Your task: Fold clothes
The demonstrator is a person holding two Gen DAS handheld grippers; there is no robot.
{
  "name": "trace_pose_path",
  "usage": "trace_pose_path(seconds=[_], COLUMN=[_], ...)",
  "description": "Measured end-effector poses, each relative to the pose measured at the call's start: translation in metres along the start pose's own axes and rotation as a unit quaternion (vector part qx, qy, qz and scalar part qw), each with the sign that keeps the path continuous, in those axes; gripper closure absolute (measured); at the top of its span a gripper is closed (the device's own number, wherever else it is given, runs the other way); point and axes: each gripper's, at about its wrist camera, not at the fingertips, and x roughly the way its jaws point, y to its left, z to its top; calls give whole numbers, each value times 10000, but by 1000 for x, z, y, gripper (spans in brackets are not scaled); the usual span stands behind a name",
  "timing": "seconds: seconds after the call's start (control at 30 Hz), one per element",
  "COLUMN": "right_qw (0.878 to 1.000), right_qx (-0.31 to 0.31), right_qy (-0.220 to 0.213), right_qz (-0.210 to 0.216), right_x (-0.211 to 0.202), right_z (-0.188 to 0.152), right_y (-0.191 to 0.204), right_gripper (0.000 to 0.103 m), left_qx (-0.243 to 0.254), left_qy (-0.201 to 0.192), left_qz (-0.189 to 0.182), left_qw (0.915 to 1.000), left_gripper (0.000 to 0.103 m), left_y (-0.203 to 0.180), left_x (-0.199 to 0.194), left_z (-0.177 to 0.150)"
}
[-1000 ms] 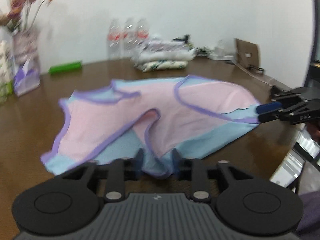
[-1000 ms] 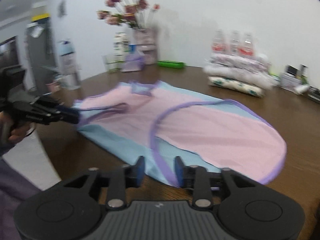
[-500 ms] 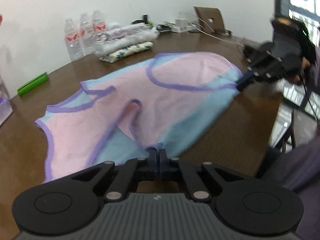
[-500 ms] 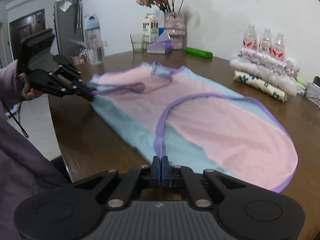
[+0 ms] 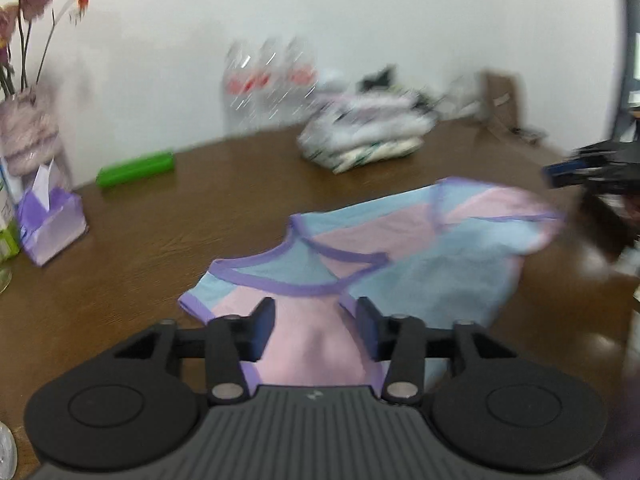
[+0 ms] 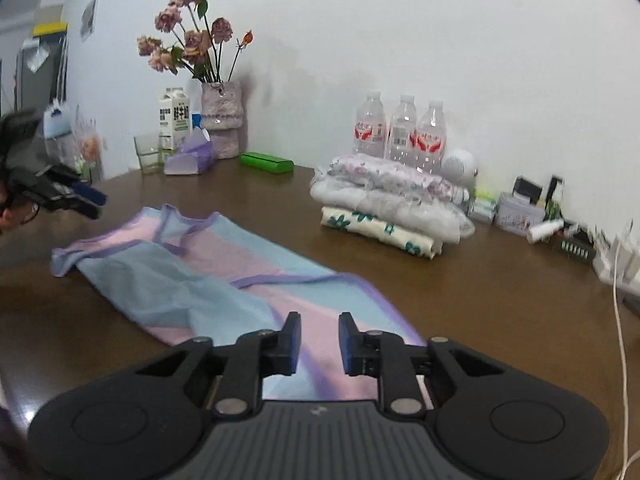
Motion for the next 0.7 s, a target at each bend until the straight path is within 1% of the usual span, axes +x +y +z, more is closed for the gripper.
trace_pose_path(seconds=[0.03, 0.1, 0.17, 0.2, 0.23, 0.27, 0.33, 0.4, 0.5, 0.6, 0.67, 0.7], right_qw=[10000, 9992, 9972, 9958, 9948, 9949, 9961, 9973, 9973, 9965, 9960, 9961], right_qx=[-35, -253, -534, -679, -772, -777, -645, -448, -230, -109, -84, -54], right_qy=[37, 124, 214, 260, 308, 358, 468, 563, 685, 790, 836, 826], right_qz=[38, 282, 484, 561, 587, 529, 389, 174, -111, -232, -293, -316], right_x=[2, 13, 28, 36, 44, 49, 55, 55, 50, 47, 47, 47], right_z=[-2, 0, 2, 3, 4, 4, 2, -2, -11, -21, -25, -27], right_y=[5, 24, 43, 52, 58, 58, 53, 44, 37, 36, 39, 39], right_gripper=[82, 81, 75, 70, 70, 70, 69, 68, 68, 68, 68, 67], left_qx=[89, 289, 837, 1139, 1413, 1630, 1872, 2107, 2447, 2814, 2912, 2923], left_qy=[-39, 190, 340, 348, 301, 238, 103, 22, 6, 1, 46, 79], left_qz=[-131, -248, -235, -197, -101, -5, -39, -102, -353, -626, -770, -815], left_qw=[9999, 9991, 9956, 9927, 9895, 9863, 9823, 9775, 9689, 9576, 9535, 9528], left_gripper=[54, 54, 54, 54, 54, 55, 57, 62, 64, 64, 64, 64], left_y=[1, -7, -24, -32, -39, -41, -42, -40, -35, -33, -31, -29], left_x=[-12, -19, -20, -20, -19, -19, -17, -15, -13, -13, -11, -11], left_z=[-12, -30, -46, -53, -59, -64, -68, -72, -75, -73, -72, -72])
